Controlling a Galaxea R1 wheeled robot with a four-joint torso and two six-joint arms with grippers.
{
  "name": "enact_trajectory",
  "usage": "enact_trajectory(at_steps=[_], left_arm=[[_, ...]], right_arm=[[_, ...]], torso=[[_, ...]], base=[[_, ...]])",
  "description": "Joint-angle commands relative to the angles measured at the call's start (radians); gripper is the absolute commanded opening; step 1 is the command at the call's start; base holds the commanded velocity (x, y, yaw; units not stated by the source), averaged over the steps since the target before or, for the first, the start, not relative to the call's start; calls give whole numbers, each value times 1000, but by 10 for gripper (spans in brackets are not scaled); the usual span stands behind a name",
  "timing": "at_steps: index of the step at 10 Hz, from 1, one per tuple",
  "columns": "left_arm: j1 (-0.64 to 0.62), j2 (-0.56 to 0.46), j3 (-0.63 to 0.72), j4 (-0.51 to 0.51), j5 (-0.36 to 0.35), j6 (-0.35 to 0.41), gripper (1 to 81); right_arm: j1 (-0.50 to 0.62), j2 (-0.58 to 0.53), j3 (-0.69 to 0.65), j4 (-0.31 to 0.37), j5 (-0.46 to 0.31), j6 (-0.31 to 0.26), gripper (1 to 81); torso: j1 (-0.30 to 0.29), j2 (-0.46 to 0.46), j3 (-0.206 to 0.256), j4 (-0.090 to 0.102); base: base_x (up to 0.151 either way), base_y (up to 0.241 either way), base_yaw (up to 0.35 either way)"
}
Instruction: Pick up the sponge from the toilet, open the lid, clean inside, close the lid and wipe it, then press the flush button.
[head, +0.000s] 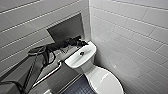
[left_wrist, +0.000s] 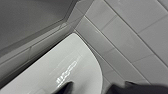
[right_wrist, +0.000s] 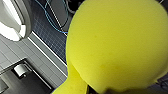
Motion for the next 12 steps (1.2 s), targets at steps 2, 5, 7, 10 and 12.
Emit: enact_trajectory(at_steps=[2, 5, 7, 10, 12], left_arm=[[-140, 21, -36, 32, 37, 12, 10], [-110, 56, -94, 52, 33, 14, 10], [-77, 80, -146, 53, 28, 20, 10], [-54, 107, -187, 78, 13, 23, 10], [-50, 122, -205, 92, -18, 21, 10]], right_arm=[[-39, 13, 23, -11, -90, -2, 10], [-39, 16, 24, -11, -91, -4, 10], [-42, 17, 24, -11, -91, -2, 10], [-43, 17, 24, -11, -91, -4, 10], [-46, 19, 27, -13, -91, -4, 10]], torso=[[0, 0, 0, 0], [0, 0, 0, 0], [0, 0, -1, 0], [0, 0, -1, 0], [0, 0, -1, 0]], base=[[0, 0, 0], [0, 0, 0], [0, 0, 0], [0, 0, 0], [0, 0, 0]])
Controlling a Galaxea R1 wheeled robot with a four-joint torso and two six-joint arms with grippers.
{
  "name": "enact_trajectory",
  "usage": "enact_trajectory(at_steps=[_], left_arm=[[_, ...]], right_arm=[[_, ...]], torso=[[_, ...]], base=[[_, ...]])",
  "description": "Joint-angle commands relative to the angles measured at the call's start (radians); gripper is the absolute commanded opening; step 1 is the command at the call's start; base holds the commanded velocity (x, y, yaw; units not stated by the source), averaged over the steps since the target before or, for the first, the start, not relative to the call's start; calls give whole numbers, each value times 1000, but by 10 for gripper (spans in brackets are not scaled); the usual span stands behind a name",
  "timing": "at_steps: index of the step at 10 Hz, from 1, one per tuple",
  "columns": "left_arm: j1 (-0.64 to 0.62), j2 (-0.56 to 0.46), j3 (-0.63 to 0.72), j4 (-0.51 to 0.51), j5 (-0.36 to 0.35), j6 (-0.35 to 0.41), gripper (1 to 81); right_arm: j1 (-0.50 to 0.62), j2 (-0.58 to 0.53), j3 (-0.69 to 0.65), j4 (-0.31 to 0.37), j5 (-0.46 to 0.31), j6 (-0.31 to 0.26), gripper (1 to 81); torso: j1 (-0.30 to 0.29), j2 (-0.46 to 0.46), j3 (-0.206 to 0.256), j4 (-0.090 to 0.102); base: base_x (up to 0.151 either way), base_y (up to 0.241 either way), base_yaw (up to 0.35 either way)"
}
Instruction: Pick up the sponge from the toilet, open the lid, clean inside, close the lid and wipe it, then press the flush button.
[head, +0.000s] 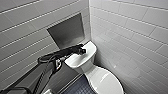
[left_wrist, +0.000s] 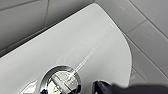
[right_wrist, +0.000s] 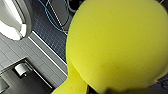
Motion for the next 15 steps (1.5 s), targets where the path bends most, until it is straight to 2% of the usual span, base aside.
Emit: enact_trajectory(at_steps=[1, 7, 15], left_arm=[[-171, 13, -28, 10, 6, 8, 10], [-167, 18, -94, 42, -22, 9, 10], [-122, -4, -92, 56, -23, 11, 10]], right_arm=[[-42, 16, 27, -13, -91, -3, 10], [-48, 14, 30, -13, -91, -5, 10], [-47, 14, 44, -13, -91, -3, 10]], torso=[[0, 0, 0, 0], [0, 0, 0, 0], [0, 0, 0, 0]], base=[[0, 0, 0], [0, 0, 0], [0, 0, 0]])
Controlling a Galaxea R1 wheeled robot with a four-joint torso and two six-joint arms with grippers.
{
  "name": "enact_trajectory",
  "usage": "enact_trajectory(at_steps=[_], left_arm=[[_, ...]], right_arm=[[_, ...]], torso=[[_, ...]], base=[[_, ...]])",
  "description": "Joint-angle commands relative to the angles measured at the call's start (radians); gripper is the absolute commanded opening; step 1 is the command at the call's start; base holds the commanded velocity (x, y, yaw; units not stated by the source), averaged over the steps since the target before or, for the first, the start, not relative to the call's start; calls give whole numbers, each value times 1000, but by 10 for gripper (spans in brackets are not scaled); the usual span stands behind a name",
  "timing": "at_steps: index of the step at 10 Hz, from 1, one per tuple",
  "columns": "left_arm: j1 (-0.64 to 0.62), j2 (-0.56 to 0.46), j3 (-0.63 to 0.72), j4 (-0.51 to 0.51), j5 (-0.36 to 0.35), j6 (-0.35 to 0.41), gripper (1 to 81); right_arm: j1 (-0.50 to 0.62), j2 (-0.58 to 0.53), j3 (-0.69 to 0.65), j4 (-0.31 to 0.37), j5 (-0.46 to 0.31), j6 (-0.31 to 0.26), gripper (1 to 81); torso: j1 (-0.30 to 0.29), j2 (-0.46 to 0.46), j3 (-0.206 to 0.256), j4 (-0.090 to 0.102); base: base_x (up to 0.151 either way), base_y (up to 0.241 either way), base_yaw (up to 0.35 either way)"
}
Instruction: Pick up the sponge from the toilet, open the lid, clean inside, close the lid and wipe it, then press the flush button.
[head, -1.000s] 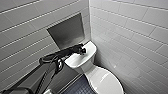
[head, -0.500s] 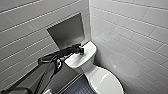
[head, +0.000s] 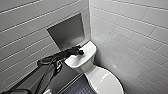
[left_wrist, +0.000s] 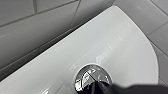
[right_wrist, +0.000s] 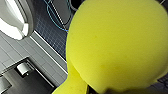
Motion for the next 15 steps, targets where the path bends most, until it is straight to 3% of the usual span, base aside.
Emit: enact_trajectory(at_steps=[1, 5, 10, 13, 15], left_arm=[[-142, -7, -2, 7, 23, 11, 10], [-13, 43, -1, 96, -29, 9, 10], [-105, 40, 2, 81, -7, -2, 10], [-223, -21, 29, -38, 66, -2, 10], [-251, -107, 146, -117, 77, -2, 10]], right_arm=[[-42, 14, 37, -13, -91, -5, 10], [-41, 23, 50, -13, -91, -5, 10], [-49, 21, 54, -11, -89, -3, 10], [-46, 21, 63, -13, -89, -3, 10], [-53, 21, 64, -13, -88, -5, 10]], torso=[[0, 0, 0, 0], [0, 0, 0, 0], [-1, -1, 1, 0], [-1, 0, 1, 0], [0, 0, 0, 0]], base=[[0, 0, 0], [0, 0, 0], [0, 0, 0], [0, 0, 0], [0, 0, 0]])
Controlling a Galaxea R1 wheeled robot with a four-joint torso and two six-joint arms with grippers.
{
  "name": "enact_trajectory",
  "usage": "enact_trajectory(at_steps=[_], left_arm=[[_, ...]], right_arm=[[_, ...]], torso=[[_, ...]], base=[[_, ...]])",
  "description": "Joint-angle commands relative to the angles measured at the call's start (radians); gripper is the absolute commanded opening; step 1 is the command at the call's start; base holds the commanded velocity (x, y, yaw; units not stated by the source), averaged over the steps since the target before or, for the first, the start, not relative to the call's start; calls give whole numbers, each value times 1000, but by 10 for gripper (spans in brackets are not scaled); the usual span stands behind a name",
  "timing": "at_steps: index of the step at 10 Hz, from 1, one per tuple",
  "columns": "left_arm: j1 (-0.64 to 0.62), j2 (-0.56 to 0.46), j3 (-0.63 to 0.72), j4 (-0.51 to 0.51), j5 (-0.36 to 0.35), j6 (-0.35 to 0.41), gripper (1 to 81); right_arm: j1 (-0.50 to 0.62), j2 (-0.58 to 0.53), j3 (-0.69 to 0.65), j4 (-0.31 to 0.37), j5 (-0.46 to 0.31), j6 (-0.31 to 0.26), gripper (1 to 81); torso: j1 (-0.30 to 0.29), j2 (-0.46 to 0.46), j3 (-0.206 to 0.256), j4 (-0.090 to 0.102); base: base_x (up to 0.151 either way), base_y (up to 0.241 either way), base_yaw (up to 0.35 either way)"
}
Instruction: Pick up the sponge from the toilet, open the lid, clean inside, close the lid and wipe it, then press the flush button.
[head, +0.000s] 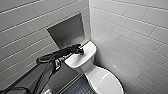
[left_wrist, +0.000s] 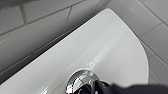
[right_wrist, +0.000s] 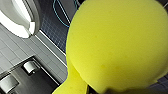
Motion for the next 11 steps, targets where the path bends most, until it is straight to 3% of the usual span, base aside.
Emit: enact_trajectory(at_steps=[1, 3, 6, 11], left_arm=[[-218, -143, 188, -136, 43, 3, 10], [-223, -267, 366, -170, 33, 3, 10], [-186, -496, 754, -172, 33, 3, 10], [18, -735, 1118, -129, 33, 14, 10]], right_arm=[[-43, 14, 33, -11, -89, -4, 10], [-41, 14, 36, -11, -89, -4, 10], [-30, 12, 38, -10, -86, -1, 10], [-10, -21, 30, -2, -64, 2, 10]], torso=[[0, 0, 0, 0], [0, 0, 0, 0], [0, 0, 0, 0], [0, 0, 0, 0]], base=[[0, 0, 0], [0, 0, 0], [0, 0, 0], [0, 0, 0]])
